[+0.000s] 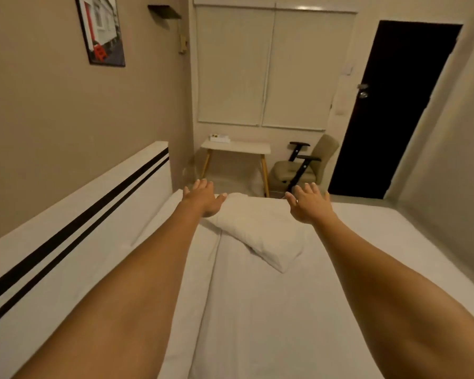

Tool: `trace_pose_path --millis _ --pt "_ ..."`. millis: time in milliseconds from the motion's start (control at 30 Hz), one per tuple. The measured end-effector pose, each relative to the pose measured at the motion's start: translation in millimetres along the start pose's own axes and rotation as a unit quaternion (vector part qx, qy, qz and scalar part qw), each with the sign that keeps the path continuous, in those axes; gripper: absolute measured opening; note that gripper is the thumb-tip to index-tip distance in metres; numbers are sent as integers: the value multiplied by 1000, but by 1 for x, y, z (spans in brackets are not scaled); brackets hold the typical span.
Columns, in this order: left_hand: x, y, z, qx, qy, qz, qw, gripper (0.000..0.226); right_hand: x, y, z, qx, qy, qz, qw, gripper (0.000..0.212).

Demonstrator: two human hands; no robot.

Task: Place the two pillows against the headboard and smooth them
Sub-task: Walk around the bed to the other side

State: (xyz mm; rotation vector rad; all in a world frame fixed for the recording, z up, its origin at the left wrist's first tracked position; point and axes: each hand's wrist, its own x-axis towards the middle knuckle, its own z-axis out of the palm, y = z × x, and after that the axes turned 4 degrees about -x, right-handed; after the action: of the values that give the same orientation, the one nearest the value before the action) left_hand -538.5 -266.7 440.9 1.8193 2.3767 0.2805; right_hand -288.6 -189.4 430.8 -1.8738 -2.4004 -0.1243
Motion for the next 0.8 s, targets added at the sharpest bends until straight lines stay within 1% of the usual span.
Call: trace_pose_path --millis 167,367,567,800 --pt "-4 115 27 13 -35 96 995 73 -54 113 -13 -17 12 94 995 61" --pt "-29 274 59 16 -51 220 974 70 -120 254 -18 -33 -2 202 979 63" --pt "-73 435 103 31 -53 308 949 68 -184 395 -12 -26 -20 278 960 66" --pt "-126 610 156 30 -68 375 924 70 -268 553 -16 -22 -27 367 929 67"
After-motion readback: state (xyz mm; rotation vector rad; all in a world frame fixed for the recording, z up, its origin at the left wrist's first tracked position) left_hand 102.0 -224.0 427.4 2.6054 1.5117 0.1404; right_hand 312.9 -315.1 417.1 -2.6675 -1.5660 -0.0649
